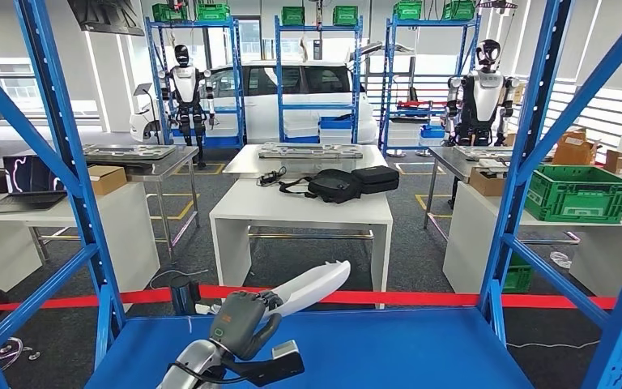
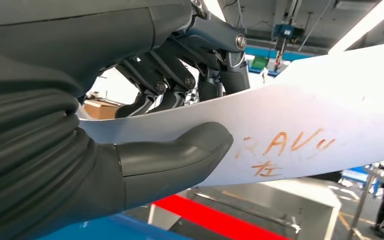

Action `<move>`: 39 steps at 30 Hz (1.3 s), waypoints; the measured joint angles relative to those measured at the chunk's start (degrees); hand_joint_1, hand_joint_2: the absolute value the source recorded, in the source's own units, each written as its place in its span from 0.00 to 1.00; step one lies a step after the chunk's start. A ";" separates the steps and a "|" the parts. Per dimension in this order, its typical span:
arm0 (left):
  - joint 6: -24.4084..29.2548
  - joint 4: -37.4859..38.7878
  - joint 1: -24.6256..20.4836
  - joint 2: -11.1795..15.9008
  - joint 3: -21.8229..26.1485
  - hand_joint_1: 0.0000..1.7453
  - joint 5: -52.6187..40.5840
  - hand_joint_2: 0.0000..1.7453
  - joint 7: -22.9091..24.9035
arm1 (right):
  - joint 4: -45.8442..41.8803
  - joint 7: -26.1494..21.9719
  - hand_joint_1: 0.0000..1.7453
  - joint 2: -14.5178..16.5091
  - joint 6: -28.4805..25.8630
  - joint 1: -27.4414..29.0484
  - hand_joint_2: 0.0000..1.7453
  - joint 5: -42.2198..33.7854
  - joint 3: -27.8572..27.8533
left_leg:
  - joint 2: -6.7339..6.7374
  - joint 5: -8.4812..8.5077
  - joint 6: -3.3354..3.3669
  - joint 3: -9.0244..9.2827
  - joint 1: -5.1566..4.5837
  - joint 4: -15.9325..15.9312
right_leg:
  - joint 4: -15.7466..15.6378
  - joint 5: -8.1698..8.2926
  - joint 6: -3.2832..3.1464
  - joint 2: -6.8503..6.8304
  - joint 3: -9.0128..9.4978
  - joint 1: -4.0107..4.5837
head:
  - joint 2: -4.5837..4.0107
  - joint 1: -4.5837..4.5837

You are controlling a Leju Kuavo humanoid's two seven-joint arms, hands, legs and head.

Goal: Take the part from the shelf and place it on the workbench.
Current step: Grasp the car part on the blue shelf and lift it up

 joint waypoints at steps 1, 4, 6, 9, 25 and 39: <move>-0.63 -0.61 -0.12 0.06 -0.29 1.00 0.33 1.00 -0.04 | 0.00 -0.01 0.00 -0.01 0.00 0.00 0.00 0.00 -0.04 | 0.00 -0.03 0.04 0.00 -0.07 0.02 | 0.00 -0.01 0.03 0.00 0.00 -0.06 | 0.00 0.00; -2.52 -2.33 -0.40 0.36 -1.23 1.00 1.44 1.00 -0.22 | 0.00 -0.07 0.00 -0.04 0.01 0.00 0.00 0.02 -0.09 | 0.00 -0.18 0.28 -0.02 -0.24 0.16 | 0.00 -0.06 0.25 0.01 0.04 -0.26 | 0.00 0.00; -3.35 -3.13 -0.60 0.58 -1.74 1.00 2.03 1.00 -0.34 | 0.00 -0.08 0.00 -0.10 0.02 -0.02 0.00 0.02 -0.09 | 0.00 -0.31 0.51 -0.04 -0.37 0.28 | -0.02 -0.09 0.50 0.02 0.09 -0.42 | 0.00 0.00; -4.22 -4.14 -1.06 0.82 -2.51 1.00 2.48 1.00 -0.39 | 0.00 -0.09 0.00 -0.30 0.02 -0.12 0.00 0.04 -0.09 | 0.04 -0.08 1.14 0.19 -0.32 -0.18 | -0.03 -0.19 1.07 0.00 0.22 -0.59 | 0.00 0.00; -6.10 -4.86 -3.64 0.43 -6.82 1.00 5.69 1.00 -0.09 | 0.02 -0.20 0.00 -1.09 -0.07 -0.57 0.00 0.11 -0.34 | 0.14 -0.74 -1.20 -0.58 0.59 1.28 | 2.35 0.69 -0.14 0.35 -2.59 -1.13 | 0.00 -0.05; -6.83 -4.33 -4.05 0.41 -7.82 1.00 6.32 1.00 0.12 | 0.02 -0.21 0.00 -1.13 -0.07 -0.57 0.00 0.11 -1.08 | 0.27 -6.08 -0.75 -3.49 0.43 12.51 | 2.08 2.01 -1.60 0.25 -3.75 -0.25 | 0.00 -0.24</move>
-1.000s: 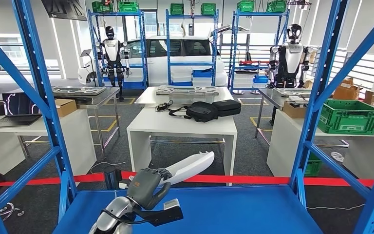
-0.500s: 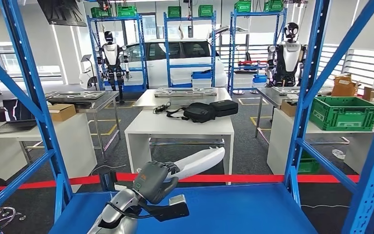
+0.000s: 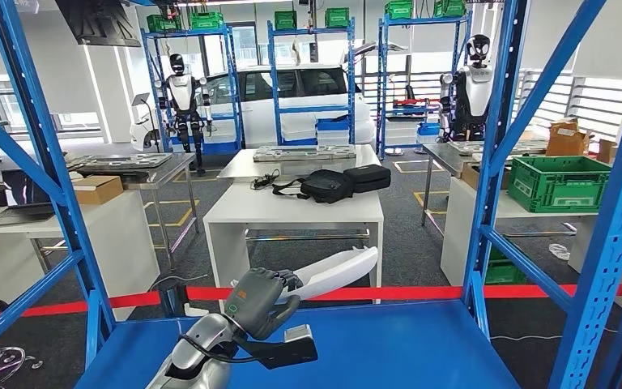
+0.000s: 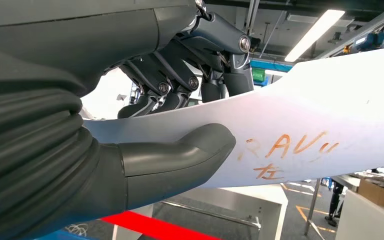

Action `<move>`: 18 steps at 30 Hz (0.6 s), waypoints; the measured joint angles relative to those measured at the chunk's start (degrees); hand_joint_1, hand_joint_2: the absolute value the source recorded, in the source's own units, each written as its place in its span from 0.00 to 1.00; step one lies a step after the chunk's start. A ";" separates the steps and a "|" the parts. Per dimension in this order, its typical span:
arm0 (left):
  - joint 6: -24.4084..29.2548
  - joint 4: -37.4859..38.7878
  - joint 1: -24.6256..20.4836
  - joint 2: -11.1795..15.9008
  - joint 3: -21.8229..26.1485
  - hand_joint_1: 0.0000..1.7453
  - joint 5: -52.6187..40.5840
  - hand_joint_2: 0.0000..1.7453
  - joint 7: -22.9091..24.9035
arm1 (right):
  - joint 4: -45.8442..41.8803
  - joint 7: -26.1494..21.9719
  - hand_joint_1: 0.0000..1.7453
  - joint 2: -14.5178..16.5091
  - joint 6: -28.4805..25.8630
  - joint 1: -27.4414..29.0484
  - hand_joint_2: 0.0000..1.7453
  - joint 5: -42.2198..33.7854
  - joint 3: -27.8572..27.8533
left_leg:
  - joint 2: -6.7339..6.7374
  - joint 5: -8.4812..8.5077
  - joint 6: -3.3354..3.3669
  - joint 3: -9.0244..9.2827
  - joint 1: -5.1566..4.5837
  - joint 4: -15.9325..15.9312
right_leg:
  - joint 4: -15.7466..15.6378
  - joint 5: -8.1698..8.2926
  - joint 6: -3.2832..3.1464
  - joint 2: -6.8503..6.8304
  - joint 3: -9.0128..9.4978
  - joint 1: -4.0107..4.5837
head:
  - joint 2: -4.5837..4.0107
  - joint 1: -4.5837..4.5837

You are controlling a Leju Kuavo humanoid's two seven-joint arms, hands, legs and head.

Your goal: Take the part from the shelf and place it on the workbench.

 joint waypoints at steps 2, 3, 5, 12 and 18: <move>-0.01 0.00 -0.02 0.00 0.00 1.00 0.00 1.00 0.00 | 0.00 0.00 0.00 0.00 0.00 0.00 0.00 0.00 -0.01 | 0.00 0.50 0.16 0.72 -0.08 -1.25 | 0.00 0.03 0.00 0.01 -0.01 0.03 | 0.00 -0.01; -0.02 -0.01 -0.11 -0.01 -0.01 1.00 0.00 1.00 0.01 | 0.00 -0.01 0.00 0.01 0.00 0.00 0.00 -0.01 -0.02 | -0.02 1.31 0.53 2.09 -0.27 -3.61 | 0.00 0.09 0.03 0.02 -0.01 0.09 | 0.00 -0.01; -0.04 -0.02 -0.54 -0.22 -0.05 1.00 0.01 1.00 0.03 | 0.00 -0.02 0.00 0.05 0.00 -0.02 0.00 -0.02 -0.04 | 0.15 2.53 1.27 5.07 -0.76 -9.06 | -0.02 0.40 0.46 -0.05 -0.22 0.23 | 0.00 -0.04; -0.27 0.54 -0.79 -0.93 -0.88 1.00 0.39 1.00 0.44 | 0.00 0.07 0.00 -0.19 0.04 -0.07 0.00 -0.28 -0.36 | 0.60 5.97 2.48 3.31 -0.46 -12.15 | 11.33 -5.91 3.25 -0.38 -3.71 -0.01 | 0.00 0.16; -0.68 0.44 -0.81 -1.68 -1.43 1.00 0.86 1.00 0.32 | 0.00 0.05 0.00 -0.23 0.04 -0.11 0.00 -0.73 -0.57 | 0.44 6.85 0.82 2.10 -0.77 -11.29 | 0.41 -2.35 1.45 -0.20 2.12 0.15 | 0.00 0.12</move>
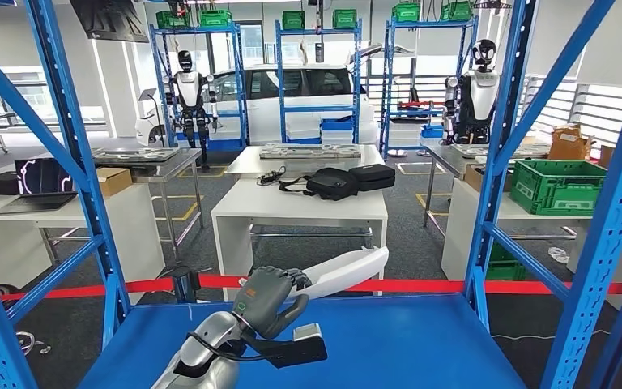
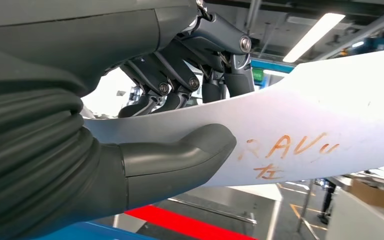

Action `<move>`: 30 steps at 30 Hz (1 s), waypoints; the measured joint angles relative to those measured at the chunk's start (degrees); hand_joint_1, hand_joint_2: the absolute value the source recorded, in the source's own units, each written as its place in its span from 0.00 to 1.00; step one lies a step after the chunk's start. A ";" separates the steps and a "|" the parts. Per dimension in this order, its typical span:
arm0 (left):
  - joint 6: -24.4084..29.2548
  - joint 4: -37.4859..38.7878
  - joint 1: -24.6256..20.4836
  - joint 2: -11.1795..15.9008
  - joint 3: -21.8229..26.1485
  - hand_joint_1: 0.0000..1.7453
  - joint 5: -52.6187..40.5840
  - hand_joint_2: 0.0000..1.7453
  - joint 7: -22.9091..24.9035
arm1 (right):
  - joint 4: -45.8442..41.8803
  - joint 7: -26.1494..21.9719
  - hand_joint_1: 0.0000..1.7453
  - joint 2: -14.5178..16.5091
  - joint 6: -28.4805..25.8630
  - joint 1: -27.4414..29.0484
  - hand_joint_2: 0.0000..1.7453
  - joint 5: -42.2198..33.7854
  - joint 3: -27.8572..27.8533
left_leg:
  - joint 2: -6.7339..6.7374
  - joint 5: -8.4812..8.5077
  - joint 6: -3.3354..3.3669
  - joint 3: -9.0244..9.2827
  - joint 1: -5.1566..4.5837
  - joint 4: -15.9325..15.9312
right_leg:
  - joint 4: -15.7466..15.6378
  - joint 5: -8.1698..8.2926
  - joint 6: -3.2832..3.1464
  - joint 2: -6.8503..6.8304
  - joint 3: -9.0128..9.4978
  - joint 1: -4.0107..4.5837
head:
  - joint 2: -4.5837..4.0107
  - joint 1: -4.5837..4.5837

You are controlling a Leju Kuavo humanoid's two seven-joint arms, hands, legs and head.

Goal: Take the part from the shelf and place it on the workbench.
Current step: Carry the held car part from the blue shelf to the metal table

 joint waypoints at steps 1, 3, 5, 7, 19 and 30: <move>-0.15 0.00 0.00 -0.16 -0.17 1.00 0.04 1.00 -0.05 | 0.00 0.00 0.00 0.00 -0.01 0.01 0.00 -0.18 -0.13 | -0.01 -0.02 -0.32 -0.15 0.06 0.07 | -0.11 0.30 -0.44 -0.03 -0.11 -0.03 | 0.00 -0.01; -0.44 0.01 -0.06 -0.58 -0.48 1.00 0.08 1.00 -0.14 | 0.00 0.06 0.00 0.01 0.00 0.01 0.00 -0.65 -0.51 | -0.03 -2.14 -0.95 -1.30 0.19 2.52 | -0.36 0.96 -1.28 -0.08 -0.48 -0.18 | 0.00 -0.07; -0.80 0.05 -0.15 -1.33 -0.86 1.00 0.14 1.00 -0.16 | 0.00 0.26 0.00 0.01 0.00 0.05 0.00 -1.33 -1.02 | -0.03 -6.57 -1.46 -3.90 0.33 9.35 | -0.42 1.56 -1.67 -0.14 -1.15 -0.23 | 0.00 -0.12; -1.29 0.20 -0.15 -2.40 -1.36 1.00 0.17 1.00 -0.08 | 0.00 0.71 0.00 0.01 -0.01 0.08 0.00 -2.07 -1.58 | -0.03 -9.55 -1.61 -5.83 0.39 15.68 | -0.38 2.14 -1.67 -0.21 -1.98 -0.19 | 0.00 -0.13; -3.45 0.11 -1.78 -6.82 -3.46 1.00 0.75 1.00 0.74 | 0.00 1.22 0.00 0.58 -0.28 0.27 0.00 -3.03 -3.84 | 0.28 -2.69 2.14 4.70 -0.02 -2.07 | 3.03 1.00 1.32 -0.14 -5.08 -0.42 | 0.00 -0.06; -3.55 0.51 -1.75 -7.40 -3.77 1.00 1.23 1.00 0.68 | 0.00 1.01 0.00 0.59 -0.30 0.32 0.00 -2.62 -4.11 | 0.26 -0.53 0.39 0.14 -0.10 0.36 | 0.06 0.22 0.93 -0.11 -0.28 -0.36 | 0.00 0.05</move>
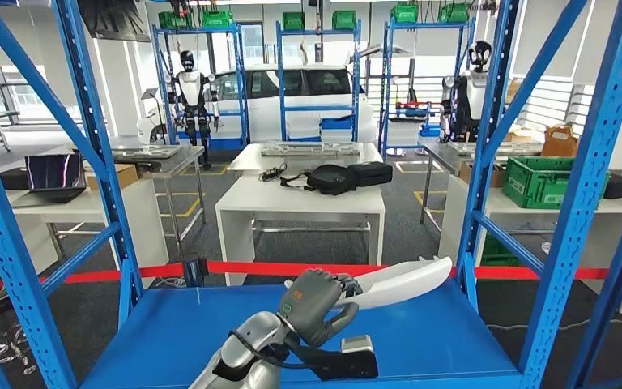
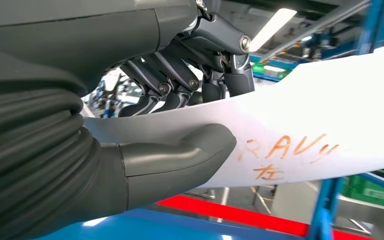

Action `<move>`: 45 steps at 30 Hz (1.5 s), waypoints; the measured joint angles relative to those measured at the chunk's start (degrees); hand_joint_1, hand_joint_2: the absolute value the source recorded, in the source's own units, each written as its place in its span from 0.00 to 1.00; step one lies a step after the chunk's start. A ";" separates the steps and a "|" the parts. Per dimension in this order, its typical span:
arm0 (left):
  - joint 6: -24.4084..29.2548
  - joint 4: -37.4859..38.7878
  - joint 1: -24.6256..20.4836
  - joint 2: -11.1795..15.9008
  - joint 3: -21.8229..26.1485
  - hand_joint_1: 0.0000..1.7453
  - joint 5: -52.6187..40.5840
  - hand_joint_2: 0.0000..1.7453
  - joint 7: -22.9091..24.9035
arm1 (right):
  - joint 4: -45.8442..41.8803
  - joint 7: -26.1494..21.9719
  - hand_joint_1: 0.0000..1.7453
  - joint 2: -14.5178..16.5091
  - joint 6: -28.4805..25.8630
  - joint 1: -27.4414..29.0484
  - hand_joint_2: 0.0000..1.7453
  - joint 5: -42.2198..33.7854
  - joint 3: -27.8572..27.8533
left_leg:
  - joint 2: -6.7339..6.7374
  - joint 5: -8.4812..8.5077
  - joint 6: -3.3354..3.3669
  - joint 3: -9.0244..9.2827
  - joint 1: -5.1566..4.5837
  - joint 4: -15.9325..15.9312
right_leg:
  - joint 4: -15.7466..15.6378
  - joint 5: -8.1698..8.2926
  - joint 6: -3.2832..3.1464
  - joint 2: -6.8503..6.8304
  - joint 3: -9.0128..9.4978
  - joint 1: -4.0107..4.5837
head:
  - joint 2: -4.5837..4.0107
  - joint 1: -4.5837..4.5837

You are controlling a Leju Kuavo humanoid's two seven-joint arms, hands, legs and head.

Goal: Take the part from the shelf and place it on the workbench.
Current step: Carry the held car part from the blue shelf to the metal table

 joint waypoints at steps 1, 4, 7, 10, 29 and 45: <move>0.00 0.03 -0.01 -0.01 -0.07 1.00 0.01 1.00 0.00 | 0.00 0.01 0.00 0.02 0.01 0.02 0.00 0.04 -0.01 | -0.01 0.21 -0.34 -0.10 0.01 -0.14 | 0.00 0.27 -0.46 -0.02 -0.17 -0.04 | 0.00 -0.04; 0.00 0.16 -0.05 0.10 -0.15 1.00 0.01 1.00 0.13 | 0.00 0.01 0.00 0.07 0.02 0.02 0.00 0.08 -0.02 | -0.17 -2.90 -1.27 -1.86 0.19 3.59 | -0.44 1.40 -1.79 -0.17 -0.85 -0.34 | 0.00 -0.14; 0.00 0.46 -0.02 0.36 -0.20 1.00 0.01 1.00 0.22 | 0.00 0.02 0.00 0.08 0.02 0.03 0.00 0.12 -0.02 | -0.24 -9.13 -1.83 -5.39 0.42 14.08 | -0.47 2.52 -2.13 -0.19 -2.23 -0.27 | 0.00 -0.17; 0.00 0.85 0.03 0.67 -0.26 1.00 0.02 1.00 0.35 | 0.00 0.02 0.00 0.08 0.02 0.04 0.00 0.15 -0.02 | -0.25 -8.39 -1.43 -2.24 0.43 11.96 | -0.46 3.67 -1.96 -0.14 -3.63 -0.16 | 0.00 -0.17; 1.60 2.12 -0.71 5.96 -0.46 1.00 1.12 1.00 1.40 | 0.00 -0.90 0.00 0.55 0.13 -0.18 0.00 2.52 0.09 | 0.15 -0.29 0.77 0.35 -0.05 -0.20 | -0.16 -0.39 0.47 -0.18 0.48 -0.07 | 0.00 0.02; 2.69 3.71 -0.81 9.98 -0.46 1.00 2.11 1.00 0.49 | 0.00 -1.08 0.00 0.67 0.86 -0.24 0.00 4.00 0.54 | -0.30 -4.99 -0.62 5.41 0.11 -0.92 | -0.83 4.55 -0.74 -0.28 -3.55 -0.11 | 0.00 -0.14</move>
